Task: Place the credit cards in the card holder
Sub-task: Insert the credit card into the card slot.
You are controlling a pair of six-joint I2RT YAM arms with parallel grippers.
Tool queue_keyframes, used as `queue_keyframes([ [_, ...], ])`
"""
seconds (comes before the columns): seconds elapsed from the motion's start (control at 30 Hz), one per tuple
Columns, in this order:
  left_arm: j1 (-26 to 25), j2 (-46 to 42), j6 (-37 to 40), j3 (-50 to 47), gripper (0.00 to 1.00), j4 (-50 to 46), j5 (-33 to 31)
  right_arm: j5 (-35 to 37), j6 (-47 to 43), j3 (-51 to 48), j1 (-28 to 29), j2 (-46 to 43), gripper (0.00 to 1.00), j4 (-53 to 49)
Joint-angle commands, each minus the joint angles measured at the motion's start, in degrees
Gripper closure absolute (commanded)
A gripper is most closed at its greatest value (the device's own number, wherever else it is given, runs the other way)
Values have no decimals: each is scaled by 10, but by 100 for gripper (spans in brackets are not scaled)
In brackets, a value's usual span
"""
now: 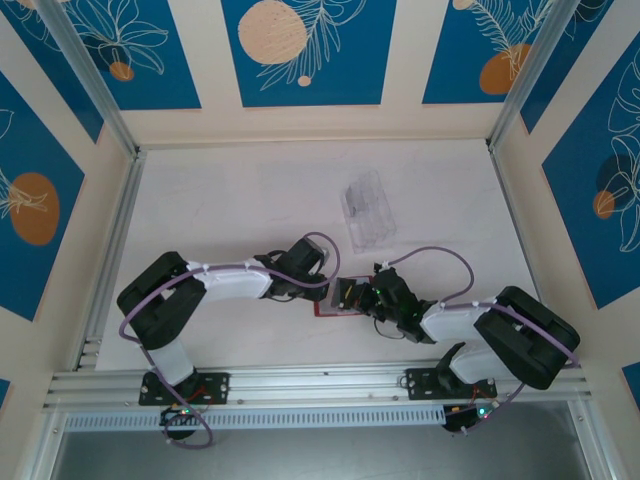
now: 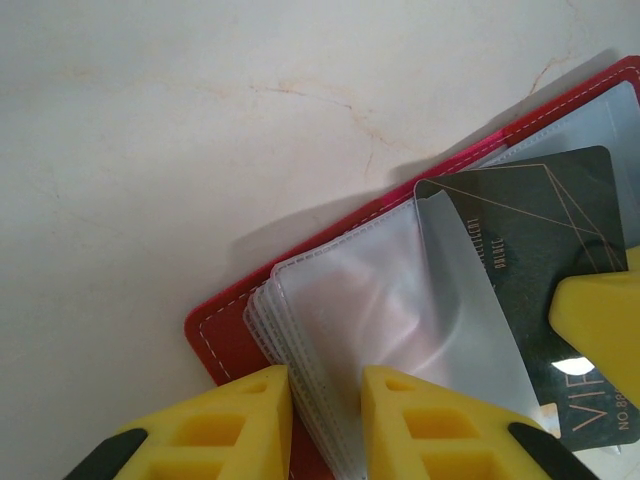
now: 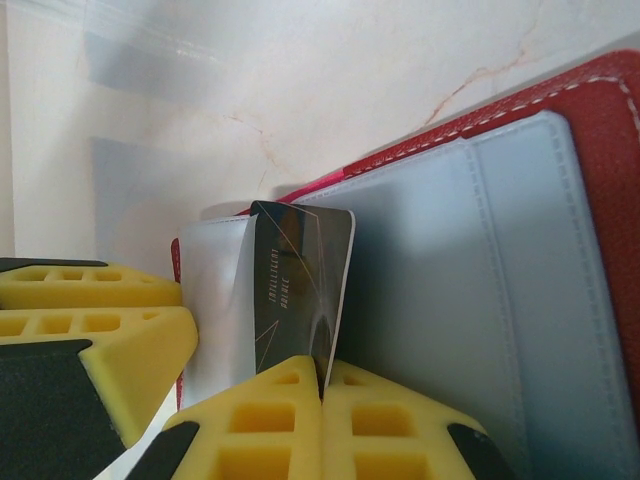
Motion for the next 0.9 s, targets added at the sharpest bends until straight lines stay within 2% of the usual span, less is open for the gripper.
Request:
queue_keyframes([
  [0.0, -9, 19, 9, -6, 77, -40, 2, -7, -10, -22, 8, 36, 100, -149],
  [0.53, -9, 19, 8, -9, 77, -37, 1, -49, -69, -20, -58, -44, 100, -238],
  [0.7, -9, 23, 8, -7, 77, -33, 4, -70, -93, -11, -66, -34, 100, -247],
  [0.87, -9, 25, 8, -3, 77, -35, 6, -96, -108, 7, -66, 13, 100, -224],
])
